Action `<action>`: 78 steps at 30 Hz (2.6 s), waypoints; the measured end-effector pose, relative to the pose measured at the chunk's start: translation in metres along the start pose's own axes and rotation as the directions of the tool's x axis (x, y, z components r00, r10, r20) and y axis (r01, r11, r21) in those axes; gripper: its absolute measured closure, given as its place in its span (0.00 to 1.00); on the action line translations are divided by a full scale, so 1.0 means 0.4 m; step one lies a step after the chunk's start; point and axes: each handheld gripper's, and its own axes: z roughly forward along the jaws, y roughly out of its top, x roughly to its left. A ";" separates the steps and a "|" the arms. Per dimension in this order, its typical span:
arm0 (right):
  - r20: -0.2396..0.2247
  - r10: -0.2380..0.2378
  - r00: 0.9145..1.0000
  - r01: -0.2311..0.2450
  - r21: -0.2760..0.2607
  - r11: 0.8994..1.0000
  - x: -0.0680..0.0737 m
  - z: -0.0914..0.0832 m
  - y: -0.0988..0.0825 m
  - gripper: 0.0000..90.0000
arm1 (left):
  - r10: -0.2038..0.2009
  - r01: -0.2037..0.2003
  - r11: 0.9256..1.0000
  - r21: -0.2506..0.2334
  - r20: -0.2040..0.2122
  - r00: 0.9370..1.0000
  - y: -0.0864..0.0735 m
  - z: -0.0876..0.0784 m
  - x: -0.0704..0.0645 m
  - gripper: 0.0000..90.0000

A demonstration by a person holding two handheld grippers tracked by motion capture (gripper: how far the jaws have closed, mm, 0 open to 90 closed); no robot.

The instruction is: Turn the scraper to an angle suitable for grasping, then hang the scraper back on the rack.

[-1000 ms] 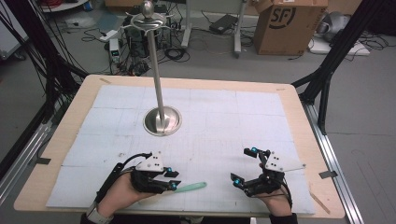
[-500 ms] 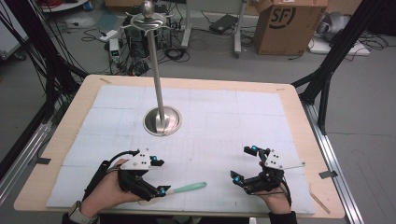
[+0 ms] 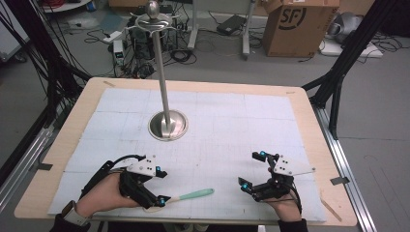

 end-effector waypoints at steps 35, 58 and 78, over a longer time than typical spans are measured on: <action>-0.024 -0.010 1.000 0.010 0.007 1.000 0.003 0.021 0.004 0.00 | 0.055 -0.074 0.948 0.309 0.070 0.996 0.057 0.102 -0.015 0.50; -0.023 -0.020 1.000 0.021 0.024 0.999 0.007 0.028 0.003 0.00 | 0.118 -0.124 0.904 0.410 0.038 0.992 0.075 0.121 -0.034 0.74; -0.020 -0.015 1.000 0.015 0.021 1.000 0.010 0.023 0.004 0.00 | 0.126 -0.106 0.887 0.450 -0.014 0.992 0.083 0.130 -0.067 0.89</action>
